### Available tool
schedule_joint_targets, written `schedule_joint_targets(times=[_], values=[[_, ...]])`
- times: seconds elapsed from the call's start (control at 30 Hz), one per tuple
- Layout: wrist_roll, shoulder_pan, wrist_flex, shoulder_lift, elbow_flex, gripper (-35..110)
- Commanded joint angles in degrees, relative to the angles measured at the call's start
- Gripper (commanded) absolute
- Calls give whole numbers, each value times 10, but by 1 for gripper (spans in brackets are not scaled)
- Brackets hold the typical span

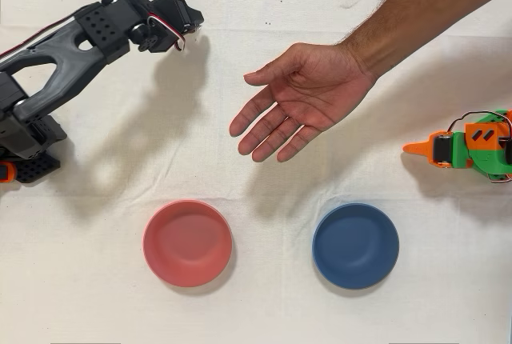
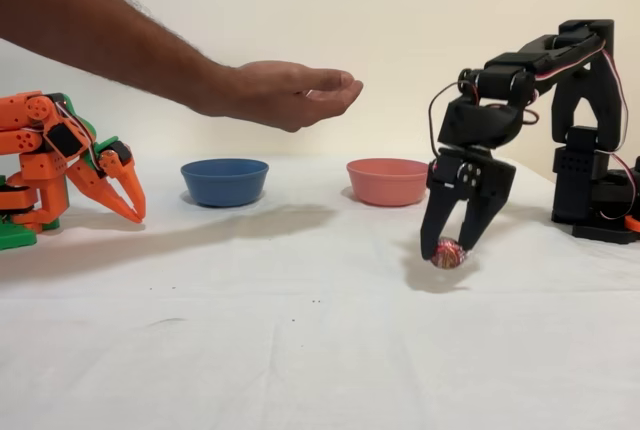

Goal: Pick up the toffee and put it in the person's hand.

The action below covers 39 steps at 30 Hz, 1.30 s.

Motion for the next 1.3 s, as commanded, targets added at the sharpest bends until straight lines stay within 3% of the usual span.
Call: schedule_joint_targets(times=[0.0, 0.6, 1.27], values=[[-3, 11, 10, 112, -9, 19], [-40, 127, 18, 250, 2, 19], [-61, 240, 18, 188, -115, 19]])
